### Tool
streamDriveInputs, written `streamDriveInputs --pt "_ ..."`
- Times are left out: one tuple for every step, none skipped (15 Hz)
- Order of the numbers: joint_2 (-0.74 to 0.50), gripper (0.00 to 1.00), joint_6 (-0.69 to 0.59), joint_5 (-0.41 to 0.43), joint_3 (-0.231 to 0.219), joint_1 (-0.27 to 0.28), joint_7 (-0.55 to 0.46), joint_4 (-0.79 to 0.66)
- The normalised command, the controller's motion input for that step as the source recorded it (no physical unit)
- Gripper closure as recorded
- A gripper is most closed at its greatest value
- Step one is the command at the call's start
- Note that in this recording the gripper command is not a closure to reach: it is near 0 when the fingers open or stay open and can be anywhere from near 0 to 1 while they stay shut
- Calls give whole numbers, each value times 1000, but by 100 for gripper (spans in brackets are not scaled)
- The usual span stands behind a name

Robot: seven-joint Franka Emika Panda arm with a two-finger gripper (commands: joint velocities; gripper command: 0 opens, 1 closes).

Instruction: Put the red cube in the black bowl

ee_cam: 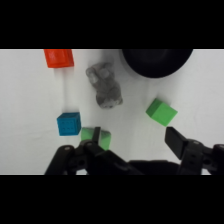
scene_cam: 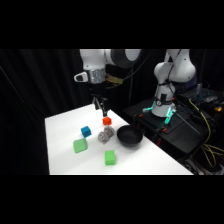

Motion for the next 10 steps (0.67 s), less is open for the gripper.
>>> streamDriveInputs --pt "-1 0 -16 -3 22 -21 3 10" --pt "-27 0 -13 -9 16 -29 -41 -3" --pt "-75 0 1 -18 0 -48 -87 -24" --pt "-111 0 1 -27 -19 -70 -144 -33" --pt "-157 0 3 -25 -54 -111 -249 -52" --pt "-190 0 -10 3 -79 -148 -391 -76" --pt "-212 0 -14 6 -105 -177 -473 -103" --pt "-229 0 -25 10 -126 -197 -527 -129" --pt "-241 0 -25 44 -128 -198 -544 -153" --pt "-256 0 -11 89 -129 -199 -551 -193"
